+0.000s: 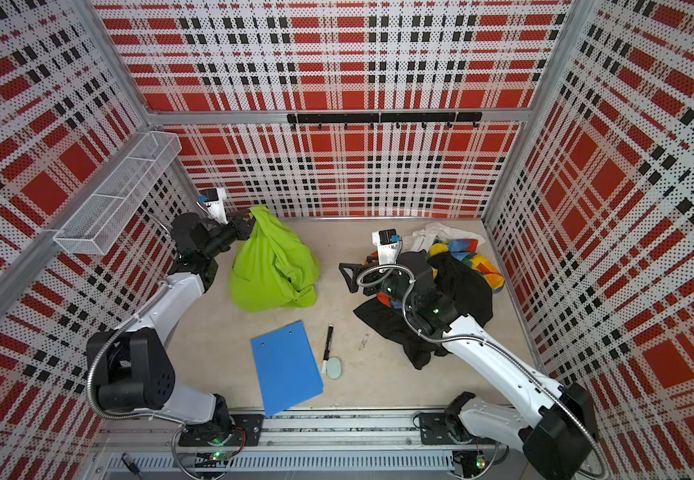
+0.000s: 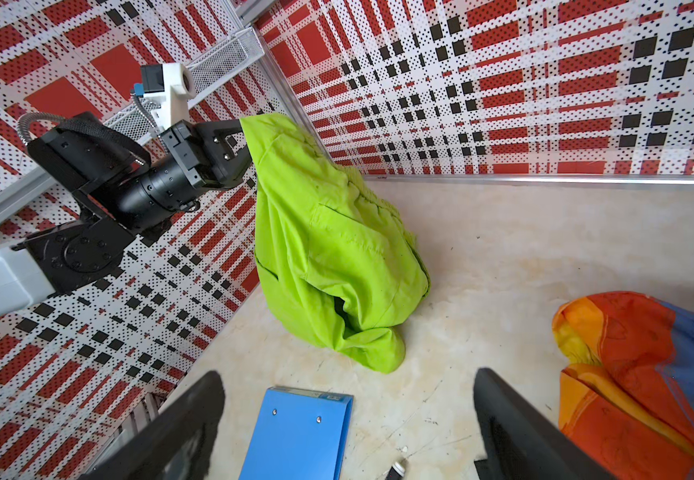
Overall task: Pick out a specific cloth from the pile
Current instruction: 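Lower the lime-green garment onto the open table with the left gripper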
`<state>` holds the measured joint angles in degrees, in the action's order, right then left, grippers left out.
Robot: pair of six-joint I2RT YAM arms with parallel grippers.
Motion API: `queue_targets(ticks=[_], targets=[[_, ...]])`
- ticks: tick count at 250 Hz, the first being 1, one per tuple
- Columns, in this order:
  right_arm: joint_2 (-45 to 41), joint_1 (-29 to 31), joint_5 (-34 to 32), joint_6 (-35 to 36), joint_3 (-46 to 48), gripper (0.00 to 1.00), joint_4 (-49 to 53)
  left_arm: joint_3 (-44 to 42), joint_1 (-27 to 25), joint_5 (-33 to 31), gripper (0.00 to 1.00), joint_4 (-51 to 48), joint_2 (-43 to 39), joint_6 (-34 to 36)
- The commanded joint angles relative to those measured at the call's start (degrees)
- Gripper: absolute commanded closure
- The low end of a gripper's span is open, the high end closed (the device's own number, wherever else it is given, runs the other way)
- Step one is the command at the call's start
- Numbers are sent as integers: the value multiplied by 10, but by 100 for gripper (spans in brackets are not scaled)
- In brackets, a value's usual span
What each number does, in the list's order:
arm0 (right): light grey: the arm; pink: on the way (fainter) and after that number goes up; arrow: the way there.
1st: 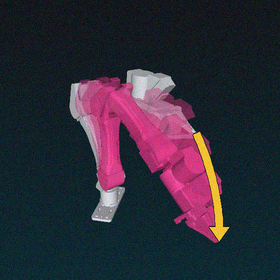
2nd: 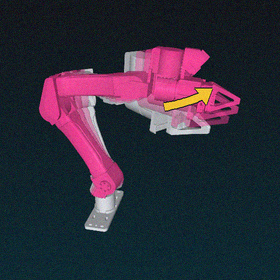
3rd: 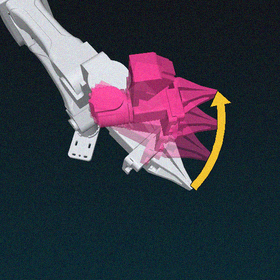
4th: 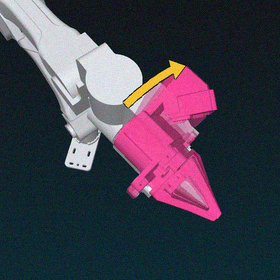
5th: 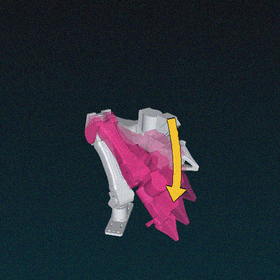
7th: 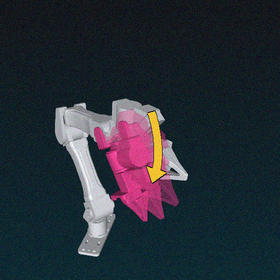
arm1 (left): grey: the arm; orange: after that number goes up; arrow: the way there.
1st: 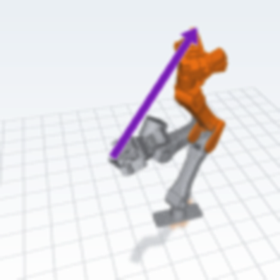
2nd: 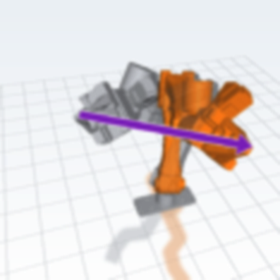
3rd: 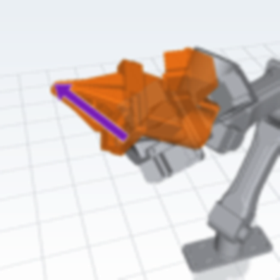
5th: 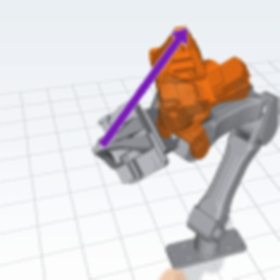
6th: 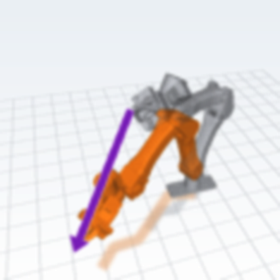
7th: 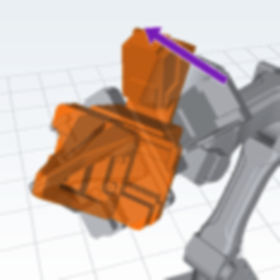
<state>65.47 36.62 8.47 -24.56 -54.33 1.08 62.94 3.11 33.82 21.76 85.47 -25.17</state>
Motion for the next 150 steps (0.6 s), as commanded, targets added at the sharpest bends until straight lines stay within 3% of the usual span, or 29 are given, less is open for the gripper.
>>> queue_targets(ticks=[1, 69, 150], targets=[[-10, -2, -7, 13, 6, 0, -15, -33, -16, -57, 100, -11, -45, 31], [-7, -2, -9, 15, 5, 0, -6, -145, -44, -145, 100, -22, -81, 51], [2, -2, -8, 14, 11, 0, -9, -220, -53, -203, 100, -29, -65, 14]])
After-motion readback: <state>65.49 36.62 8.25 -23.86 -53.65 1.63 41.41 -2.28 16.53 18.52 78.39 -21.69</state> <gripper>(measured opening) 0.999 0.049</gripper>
